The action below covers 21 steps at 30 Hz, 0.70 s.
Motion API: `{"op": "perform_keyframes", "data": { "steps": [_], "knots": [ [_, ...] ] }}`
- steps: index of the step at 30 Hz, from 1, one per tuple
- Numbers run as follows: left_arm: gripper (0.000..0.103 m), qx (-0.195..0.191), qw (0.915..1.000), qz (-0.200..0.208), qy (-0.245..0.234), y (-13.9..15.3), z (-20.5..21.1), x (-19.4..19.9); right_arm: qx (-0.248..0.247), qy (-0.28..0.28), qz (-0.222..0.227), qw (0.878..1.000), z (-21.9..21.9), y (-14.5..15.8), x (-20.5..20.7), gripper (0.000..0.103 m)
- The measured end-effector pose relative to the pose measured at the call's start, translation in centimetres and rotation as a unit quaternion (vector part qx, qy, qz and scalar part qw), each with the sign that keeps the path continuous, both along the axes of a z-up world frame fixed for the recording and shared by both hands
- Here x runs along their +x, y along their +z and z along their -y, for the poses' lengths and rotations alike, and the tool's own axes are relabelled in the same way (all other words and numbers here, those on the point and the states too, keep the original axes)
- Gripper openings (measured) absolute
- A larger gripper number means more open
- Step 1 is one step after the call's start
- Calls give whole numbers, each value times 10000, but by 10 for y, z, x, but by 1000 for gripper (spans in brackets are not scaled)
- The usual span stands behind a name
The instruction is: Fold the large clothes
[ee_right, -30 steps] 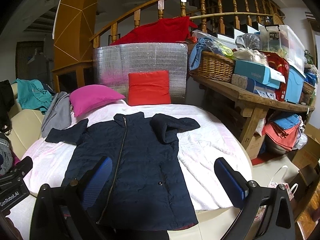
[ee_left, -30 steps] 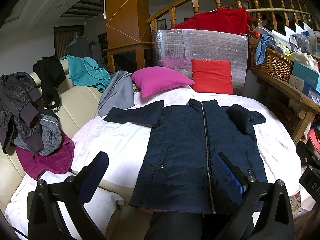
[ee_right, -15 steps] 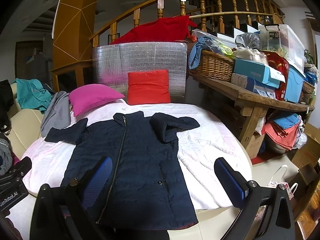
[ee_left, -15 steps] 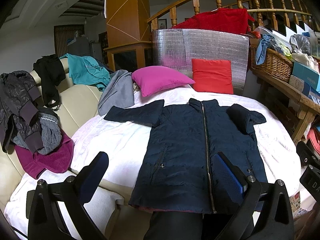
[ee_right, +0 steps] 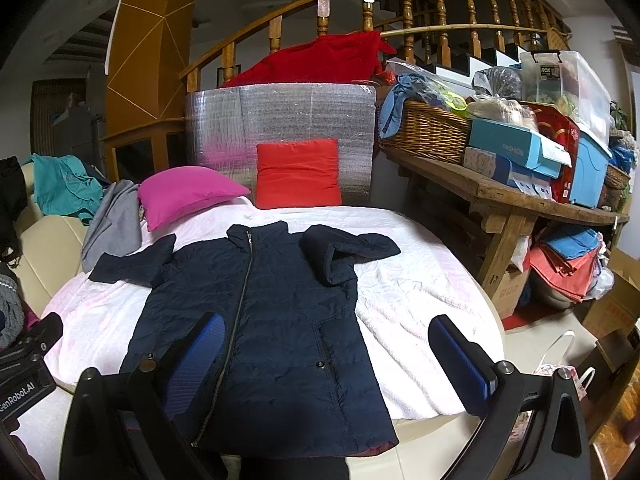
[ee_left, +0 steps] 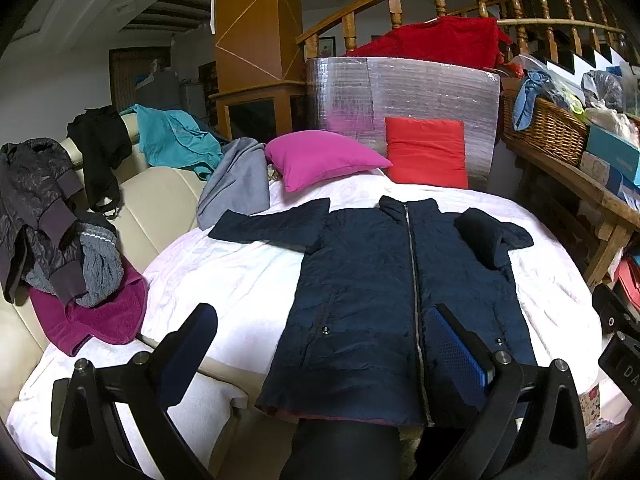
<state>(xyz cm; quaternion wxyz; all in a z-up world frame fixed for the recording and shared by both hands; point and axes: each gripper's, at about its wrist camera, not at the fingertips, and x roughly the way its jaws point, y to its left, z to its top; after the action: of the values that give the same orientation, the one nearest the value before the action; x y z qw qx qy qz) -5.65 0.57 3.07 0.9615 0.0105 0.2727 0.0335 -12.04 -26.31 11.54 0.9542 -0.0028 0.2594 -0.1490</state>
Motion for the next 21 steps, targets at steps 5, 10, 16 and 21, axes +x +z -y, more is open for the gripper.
{"op": "perform_keyframes", "data": {
  "steps": [5, 10, 16, 21],
  "knots": [
    [103, -43, 10000, -19, 25, -1, -1, 3, -99, 10, -197, 9998, -2, 0, 3, 103],
    [103, -76, 10000, -26, 37, 0, -2, 6, -114, -8, -234, 9997, -2, -1, 6, 103],
    [103, -23, 10000, 22, 35, 4, -1, 11, -76, 13, -238, 9997, 2, 0, 15, 103],
    [103, 187, 9996, 183, 100, 9, 4, 25, 90, -29, -211, 9997, 14, 4, 32, 103]
  ]
}}
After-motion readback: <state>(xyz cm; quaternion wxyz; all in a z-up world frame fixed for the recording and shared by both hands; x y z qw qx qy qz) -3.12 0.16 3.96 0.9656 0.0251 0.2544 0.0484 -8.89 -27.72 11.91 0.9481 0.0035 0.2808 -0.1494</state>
